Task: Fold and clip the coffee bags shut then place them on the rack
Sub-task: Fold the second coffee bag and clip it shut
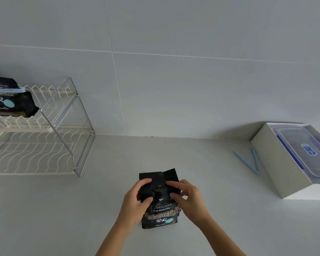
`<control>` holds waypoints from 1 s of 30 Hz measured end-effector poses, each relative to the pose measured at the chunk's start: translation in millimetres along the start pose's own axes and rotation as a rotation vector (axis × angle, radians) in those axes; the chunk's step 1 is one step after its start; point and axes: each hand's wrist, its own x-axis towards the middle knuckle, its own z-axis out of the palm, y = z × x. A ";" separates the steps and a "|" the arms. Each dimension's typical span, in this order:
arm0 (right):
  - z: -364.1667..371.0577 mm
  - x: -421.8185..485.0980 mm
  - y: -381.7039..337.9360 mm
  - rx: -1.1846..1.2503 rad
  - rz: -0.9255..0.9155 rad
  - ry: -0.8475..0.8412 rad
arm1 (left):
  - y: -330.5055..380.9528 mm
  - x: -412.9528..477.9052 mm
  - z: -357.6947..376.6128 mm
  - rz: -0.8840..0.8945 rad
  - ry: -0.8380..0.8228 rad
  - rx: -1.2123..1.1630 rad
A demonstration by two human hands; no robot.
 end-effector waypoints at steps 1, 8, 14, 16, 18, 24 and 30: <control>-1.3 -0.8 1.0 0.004 0.001 -0.012 | -0.7 -0.4 -1.7 -0.050 -0.030 -0.065; -0.8 -3.7 6.8 -0.057 -0.035 0.044 | -2.1 -6.8 -7.6 -0.049 -0.006 -0.003; 3.3 -7.9 14.6 -0.059 -0.054 0.099 | -8.9 -15.1 -6.6 0.108 0.094 0.148; 3.7 -10.5 16.4 0.003 0.012 0.082 | -13.1 -17.8 -4.1 0.065 0.081 0.095; 4.2 -14.1 19.1 0.126 0.105 0.065 | -15.8 -20.0 -1.9 -0.017 0.049 -0.007; 11.2 -26.0 20.8 0.449 0.215 0.085 | -21.9 -19.7 3.2 -0.039 0.059 0.016; 18.1 -25.4 19.5 0.598 0.248 0.143 | -21.0 -21.8 14.1 -0.174 0.081 -0.237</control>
